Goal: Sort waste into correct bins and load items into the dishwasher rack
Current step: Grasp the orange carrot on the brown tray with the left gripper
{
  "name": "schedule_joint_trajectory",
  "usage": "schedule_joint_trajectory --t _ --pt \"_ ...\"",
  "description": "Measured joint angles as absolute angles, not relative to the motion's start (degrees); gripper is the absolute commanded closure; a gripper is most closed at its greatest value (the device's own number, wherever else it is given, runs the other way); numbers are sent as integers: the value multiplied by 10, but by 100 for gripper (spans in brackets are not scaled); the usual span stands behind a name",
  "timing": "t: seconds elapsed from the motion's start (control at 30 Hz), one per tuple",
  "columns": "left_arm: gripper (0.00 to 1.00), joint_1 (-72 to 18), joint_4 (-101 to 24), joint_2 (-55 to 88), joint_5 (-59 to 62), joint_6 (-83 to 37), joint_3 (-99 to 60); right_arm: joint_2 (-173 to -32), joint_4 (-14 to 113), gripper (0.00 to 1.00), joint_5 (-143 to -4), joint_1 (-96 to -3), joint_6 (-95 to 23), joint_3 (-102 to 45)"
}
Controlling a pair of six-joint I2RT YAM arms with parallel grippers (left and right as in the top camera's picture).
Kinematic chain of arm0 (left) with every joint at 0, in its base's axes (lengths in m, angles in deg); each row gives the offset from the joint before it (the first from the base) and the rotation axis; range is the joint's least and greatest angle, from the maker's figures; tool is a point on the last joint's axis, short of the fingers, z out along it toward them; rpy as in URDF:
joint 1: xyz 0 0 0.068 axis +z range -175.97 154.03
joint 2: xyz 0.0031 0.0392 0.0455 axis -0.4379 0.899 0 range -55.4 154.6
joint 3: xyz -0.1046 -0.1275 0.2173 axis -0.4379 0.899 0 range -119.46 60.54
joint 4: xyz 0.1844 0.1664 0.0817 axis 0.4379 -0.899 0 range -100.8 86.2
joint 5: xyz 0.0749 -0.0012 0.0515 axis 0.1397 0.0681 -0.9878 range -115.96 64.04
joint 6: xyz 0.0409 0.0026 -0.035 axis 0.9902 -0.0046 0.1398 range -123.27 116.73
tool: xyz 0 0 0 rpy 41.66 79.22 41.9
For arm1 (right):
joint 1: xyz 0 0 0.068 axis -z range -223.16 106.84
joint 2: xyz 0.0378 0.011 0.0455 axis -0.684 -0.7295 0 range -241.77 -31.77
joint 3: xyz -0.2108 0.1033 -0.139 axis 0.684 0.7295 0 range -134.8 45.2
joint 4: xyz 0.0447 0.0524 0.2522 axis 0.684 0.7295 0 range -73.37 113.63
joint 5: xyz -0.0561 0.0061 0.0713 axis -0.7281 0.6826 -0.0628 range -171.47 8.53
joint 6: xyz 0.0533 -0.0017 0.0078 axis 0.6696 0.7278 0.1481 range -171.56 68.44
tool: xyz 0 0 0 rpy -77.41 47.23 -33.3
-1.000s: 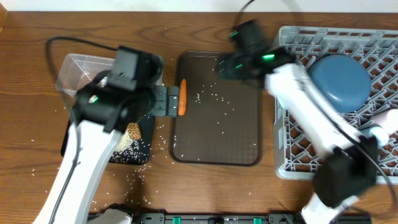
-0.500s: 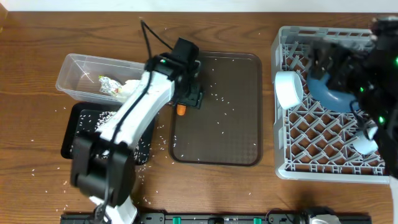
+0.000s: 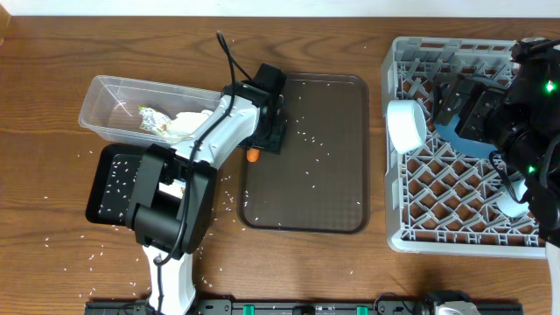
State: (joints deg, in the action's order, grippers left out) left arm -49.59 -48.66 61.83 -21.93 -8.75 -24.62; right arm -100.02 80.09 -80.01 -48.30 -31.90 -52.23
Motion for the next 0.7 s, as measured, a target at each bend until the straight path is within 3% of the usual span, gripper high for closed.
schedule_joint_trajectory --t 0.1,0.57,0.7 --pt "47 -496 -487 620 -230 -86 -246 -1000 801 1 -800 -483 -319 -522" --pt "47 -497 -464 635 -240 -85 -246 -1000 802 1 -800 -483 -319 -522" --pt "52 -498 -464 636 -236 -84 -246 -1000 806 1 -800 -483 -319 -522"
